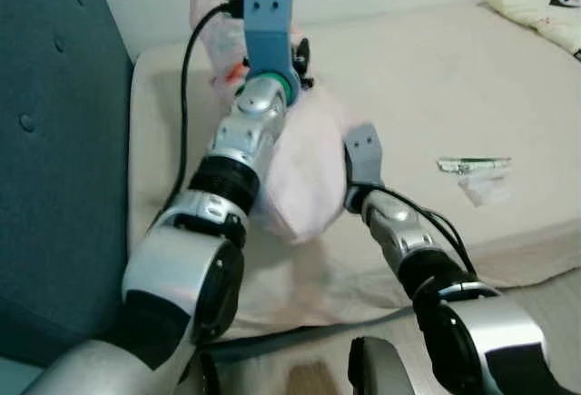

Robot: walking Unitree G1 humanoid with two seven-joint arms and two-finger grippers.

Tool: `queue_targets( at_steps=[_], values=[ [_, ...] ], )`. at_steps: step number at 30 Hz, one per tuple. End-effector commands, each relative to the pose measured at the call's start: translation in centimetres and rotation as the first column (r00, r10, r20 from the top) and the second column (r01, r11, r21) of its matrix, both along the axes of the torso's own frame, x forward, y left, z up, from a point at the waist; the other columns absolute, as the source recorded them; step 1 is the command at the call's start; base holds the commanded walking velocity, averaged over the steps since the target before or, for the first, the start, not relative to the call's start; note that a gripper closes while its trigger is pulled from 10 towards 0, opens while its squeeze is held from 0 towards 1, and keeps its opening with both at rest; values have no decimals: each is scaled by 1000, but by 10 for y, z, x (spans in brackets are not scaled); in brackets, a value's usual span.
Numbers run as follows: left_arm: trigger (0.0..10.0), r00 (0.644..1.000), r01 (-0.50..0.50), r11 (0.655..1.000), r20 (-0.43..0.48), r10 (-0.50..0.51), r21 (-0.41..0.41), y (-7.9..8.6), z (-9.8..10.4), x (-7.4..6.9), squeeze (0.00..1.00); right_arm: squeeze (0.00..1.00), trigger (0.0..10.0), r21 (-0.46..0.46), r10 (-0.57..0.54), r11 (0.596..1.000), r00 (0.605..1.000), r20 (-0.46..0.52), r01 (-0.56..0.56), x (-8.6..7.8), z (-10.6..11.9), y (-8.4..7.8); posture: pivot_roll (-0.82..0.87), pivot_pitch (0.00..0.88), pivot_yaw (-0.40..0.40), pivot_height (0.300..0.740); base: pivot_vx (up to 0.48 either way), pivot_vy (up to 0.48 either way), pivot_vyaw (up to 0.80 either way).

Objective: Clean up the room

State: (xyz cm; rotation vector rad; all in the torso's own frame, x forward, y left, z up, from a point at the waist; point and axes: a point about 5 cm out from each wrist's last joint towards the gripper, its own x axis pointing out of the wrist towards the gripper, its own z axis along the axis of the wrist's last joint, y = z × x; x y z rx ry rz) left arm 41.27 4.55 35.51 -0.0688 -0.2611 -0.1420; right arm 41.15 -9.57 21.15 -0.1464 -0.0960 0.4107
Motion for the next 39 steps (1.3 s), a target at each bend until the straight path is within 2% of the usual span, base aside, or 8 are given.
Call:
queue_targets(
  at_steps=[1,10,19,26,29,32,36,39],
  values=[
    [10000,990,-142,986,9,141,83,21,3,6,0,0,10000,1,47,999,995,90,-47,1,24,13,-42,112,107,575,0,0,0],
    [10000,975,-212,949,-22,223,232,67,-38,13,0,0,10000,-36,83,996,996,-26,-84,-17,-42,-6,-45,141,95,575,0,0,0],
    [10000,970,-231,948,-22,241,218,86,-54,7,0,0,10000,6,167,986,984,-57,-167,-41,-75,-16,-58,143,88,575,0,0,0],
    [10000,999,32,995,-32,-29,96,65,-75,-29,0,0,10000,-12,336,941,940,-64,-338,-85,-82,-29,-69,130,73,575,0,0,0],
    [10000,968,243,970,-73,-242,10,58,-91,-68,0,0,10000,-5,260,965,960,-105,-262,-121,-93,-50,-97,118,75,575,0,0,0],
    [10000,948,305,952,-85,-307,-35,57,-99,-90,0,0,10000,5,181,983,977,-117,-181,-151,-100,-60,-113,114,82,575,0,0,0],
    [10000,957,281,959,-61,-282,-36,58,-100,-89,0,0,10000,37,81,996,997,-8,-81,-149,-86,-61,-140,97,100,575,0,0,0],
    [10000,983,182,982,-1,-182,51,59,-105,-81,0,0,10000,167,-82,985,977,197,48,-125,-40,-58,-155,67,106,575,0,0,0]
  ],
)
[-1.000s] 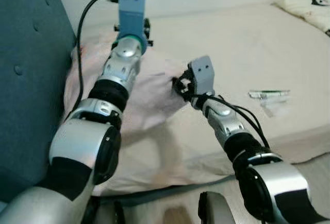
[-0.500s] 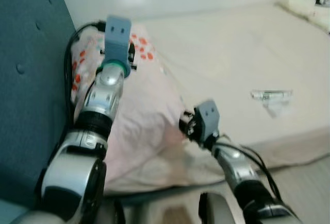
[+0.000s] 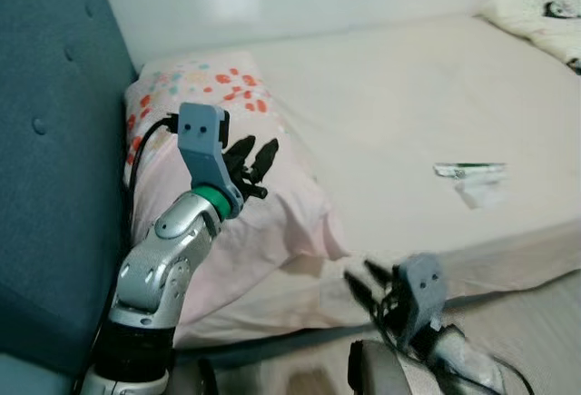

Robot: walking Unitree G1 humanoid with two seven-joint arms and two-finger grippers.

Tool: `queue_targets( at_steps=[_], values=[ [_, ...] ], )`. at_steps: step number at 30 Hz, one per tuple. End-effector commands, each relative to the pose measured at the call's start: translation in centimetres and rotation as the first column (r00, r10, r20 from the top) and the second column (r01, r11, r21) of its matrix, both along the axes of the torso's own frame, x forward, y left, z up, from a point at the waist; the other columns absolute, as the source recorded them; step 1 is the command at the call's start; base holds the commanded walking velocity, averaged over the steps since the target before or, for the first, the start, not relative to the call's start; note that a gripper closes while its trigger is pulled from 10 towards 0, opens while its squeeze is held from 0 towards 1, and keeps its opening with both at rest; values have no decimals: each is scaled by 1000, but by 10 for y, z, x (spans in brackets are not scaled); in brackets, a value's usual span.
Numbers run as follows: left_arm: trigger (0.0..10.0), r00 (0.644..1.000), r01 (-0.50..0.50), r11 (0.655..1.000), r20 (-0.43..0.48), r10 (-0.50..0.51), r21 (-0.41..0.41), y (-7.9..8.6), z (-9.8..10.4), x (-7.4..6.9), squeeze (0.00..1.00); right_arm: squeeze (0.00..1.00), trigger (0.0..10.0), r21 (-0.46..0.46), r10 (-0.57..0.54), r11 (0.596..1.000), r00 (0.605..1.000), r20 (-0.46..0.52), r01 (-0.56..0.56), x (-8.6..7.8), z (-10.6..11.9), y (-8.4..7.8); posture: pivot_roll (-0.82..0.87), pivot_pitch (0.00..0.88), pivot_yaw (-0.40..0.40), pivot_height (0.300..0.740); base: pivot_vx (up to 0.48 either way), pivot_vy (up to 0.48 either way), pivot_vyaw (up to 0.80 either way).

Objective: Clean up the room

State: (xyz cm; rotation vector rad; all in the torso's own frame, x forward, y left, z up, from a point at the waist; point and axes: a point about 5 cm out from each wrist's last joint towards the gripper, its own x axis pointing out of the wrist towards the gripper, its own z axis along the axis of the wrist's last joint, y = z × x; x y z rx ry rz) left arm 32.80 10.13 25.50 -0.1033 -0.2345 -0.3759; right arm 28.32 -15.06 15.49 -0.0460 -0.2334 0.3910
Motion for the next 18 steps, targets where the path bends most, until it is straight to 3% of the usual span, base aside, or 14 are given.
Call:
queue_targets(
  at_steps=[1,2,6,10,18],
  values=[
    [10000,998,-53,997,29,52,50,3,-5,4,0,0,10000,43,-66,997,994,85,63,3,17,-3,-155,67,106,575,0,0,0],
    [10000,996,-76,993,57,71,94,3,-9,6,0,0,10000,67,-110,993,984,142,101,12,30,0,-158,50,106,575,0,0,0],
    [10000,993,-108,983,54,101,151,6,-20,6,0,0,10000,91,-161,985,970,183,147,24,45,3,-156,32,102,575,0,0,0],
    [10000,990,-134,978,-29,140,161,17,-38,0,0,0,10000,136,-233,968,956,179,210,30,48,0,-137,10,88,585,0,0,0],
    [10000,976,-187,966,-78,203,176,30,-61,-2,0,0,10000,118,-285,957,929,237,264,33,57,-9,-139,0,75,605,0,0,0]
  ],
)
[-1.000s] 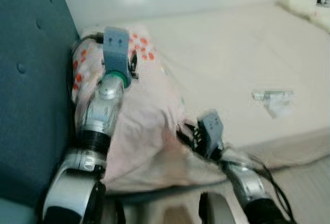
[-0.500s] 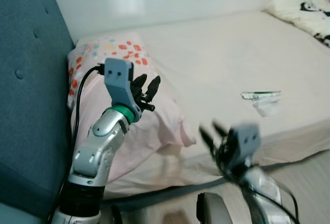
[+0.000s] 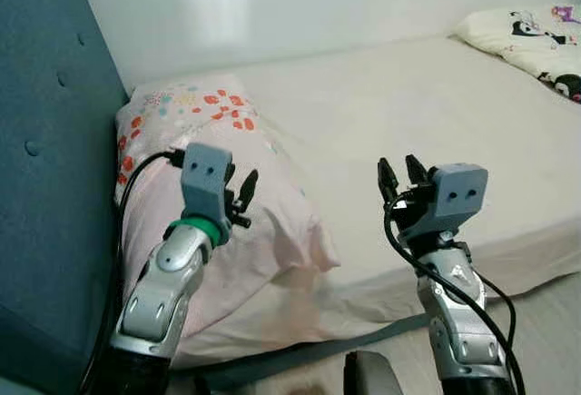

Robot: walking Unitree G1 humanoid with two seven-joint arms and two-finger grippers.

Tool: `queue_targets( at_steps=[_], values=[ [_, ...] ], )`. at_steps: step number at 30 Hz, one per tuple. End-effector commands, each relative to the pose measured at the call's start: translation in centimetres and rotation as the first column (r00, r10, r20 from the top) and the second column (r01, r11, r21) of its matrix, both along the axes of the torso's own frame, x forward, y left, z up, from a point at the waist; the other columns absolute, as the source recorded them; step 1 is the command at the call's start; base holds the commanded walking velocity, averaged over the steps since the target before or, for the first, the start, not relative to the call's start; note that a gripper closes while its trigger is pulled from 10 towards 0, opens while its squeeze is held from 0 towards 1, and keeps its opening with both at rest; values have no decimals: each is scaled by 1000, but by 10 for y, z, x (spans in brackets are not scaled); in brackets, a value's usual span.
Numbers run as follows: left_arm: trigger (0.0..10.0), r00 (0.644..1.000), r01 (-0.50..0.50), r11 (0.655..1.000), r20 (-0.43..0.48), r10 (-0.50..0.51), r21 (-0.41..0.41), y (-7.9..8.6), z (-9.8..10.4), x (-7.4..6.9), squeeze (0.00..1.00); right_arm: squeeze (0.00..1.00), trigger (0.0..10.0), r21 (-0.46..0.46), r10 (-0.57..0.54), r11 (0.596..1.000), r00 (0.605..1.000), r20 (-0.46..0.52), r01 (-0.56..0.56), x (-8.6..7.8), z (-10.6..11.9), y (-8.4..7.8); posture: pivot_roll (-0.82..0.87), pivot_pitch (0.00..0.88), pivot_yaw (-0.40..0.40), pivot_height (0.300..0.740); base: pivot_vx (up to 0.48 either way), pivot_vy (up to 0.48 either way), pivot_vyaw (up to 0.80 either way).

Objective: Clean up the room

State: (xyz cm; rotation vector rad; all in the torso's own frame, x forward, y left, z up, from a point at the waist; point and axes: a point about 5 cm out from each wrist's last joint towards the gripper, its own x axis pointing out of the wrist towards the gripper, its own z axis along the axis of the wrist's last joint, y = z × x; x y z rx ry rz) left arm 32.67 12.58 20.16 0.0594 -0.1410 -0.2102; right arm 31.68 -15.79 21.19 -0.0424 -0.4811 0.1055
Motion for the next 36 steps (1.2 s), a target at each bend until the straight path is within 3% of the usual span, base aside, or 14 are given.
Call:
queue_targets(
  at_steps=[1,12,19,27,36],
  values=[
    [10000,999,-27,1000,-23,27,13,7,-10,0,0,0,10000,-8,-28,1000,999,15,28,0,1,-4,-141,0,73,609,0,0,0],
    [10000,1000,-28,1000,-12,28,-13,3,-4,5,0,0,10000,-28,-58,998,998,-1,58,1,-5,-12,-152,0,69,654,0,0,0],
    [10000,1000,-2,999,4,2,-39,-14,-1,12,0,0,10000,-31,-60,998,998,-19,59,4,-10,-12,-155,0,66,683,0,0,0],
    [10000,999,44,997,-23,-45,-56,-22,-3,13,0,0,10000,-31,-67,997,997,-26,66,4,-12,-15,-164,0,69,708,0,0,0],
    [10000,999,53,998,-5,-53,24,-21,-8,13,0,0,10000,23,-83,996,993,-86,85,7,-22,-15,-163,0,73,733,0,0,0]
  ],
)
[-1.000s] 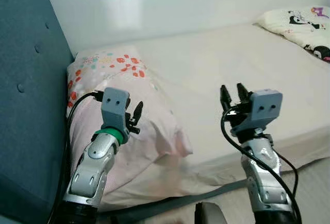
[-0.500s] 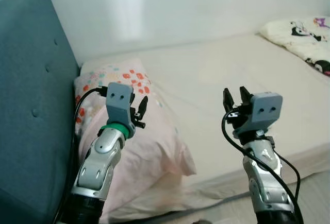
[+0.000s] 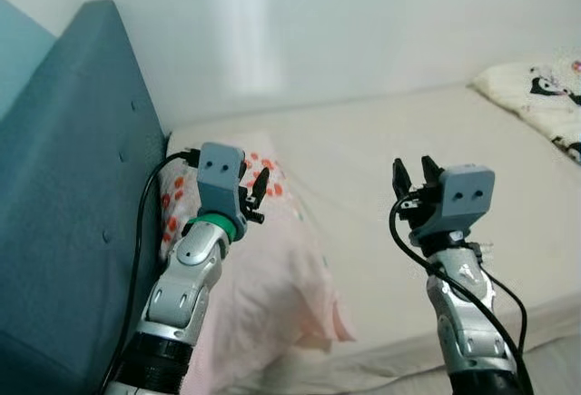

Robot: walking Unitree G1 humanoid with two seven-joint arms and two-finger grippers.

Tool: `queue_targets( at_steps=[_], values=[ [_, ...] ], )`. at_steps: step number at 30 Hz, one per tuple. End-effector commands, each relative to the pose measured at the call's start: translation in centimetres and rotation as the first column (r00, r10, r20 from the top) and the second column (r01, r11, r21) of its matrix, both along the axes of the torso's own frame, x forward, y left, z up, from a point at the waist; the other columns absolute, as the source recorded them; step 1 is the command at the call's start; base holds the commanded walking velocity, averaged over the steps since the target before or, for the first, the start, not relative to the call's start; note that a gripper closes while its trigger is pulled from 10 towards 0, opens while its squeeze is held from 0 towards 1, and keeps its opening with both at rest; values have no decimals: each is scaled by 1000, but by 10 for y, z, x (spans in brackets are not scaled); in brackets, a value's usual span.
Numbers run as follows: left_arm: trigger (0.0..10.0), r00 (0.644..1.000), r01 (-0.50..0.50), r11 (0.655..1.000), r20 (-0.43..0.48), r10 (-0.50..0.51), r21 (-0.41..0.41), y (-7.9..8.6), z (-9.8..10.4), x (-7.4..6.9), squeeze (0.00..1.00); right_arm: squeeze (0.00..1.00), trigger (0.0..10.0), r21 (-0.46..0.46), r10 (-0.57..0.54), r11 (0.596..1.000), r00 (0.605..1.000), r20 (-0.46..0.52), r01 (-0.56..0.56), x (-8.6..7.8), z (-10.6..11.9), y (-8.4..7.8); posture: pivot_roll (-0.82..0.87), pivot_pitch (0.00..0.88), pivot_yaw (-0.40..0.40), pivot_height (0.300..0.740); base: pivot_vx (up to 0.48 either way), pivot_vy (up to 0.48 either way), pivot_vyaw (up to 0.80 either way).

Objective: Clean up the room

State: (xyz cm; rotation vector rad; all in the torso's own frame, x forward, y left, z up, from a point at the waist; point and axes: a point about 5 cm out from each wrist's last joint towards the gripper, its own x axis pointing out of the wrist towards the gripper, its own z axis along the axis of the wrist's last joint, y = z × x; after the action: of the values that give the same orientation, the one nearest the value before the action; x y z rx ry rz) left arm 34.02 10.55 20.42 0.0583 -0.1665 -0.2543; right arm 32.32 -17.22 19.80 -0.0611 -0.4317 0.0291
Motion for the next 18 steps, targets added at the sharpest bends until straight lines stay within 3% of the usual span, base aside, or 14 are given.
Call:
queue_targets(
  at_steps=[1,8,18],
  values=[
    [10000,1000,10,999,-24,-9,31,-1,-11,-1,0,0,10000,30,-4,1000,999,-39,5,0,-10,1,-163,0,74,733,0,0,0],
    [10000,1000,20,998,1,-20,53,-2,-12,-3,0,0,10000,34,-1,999,999,-55,3,-1,-16,2,-161,0,74,733,0,0,0],
    [10000,1000,13,998,6,-13,54,-2,-13,-4,0,0,10000,35,7,999,998,-61,-5,-1,-18,4,-160,0,72,733,0,-332,0]
  ],
)
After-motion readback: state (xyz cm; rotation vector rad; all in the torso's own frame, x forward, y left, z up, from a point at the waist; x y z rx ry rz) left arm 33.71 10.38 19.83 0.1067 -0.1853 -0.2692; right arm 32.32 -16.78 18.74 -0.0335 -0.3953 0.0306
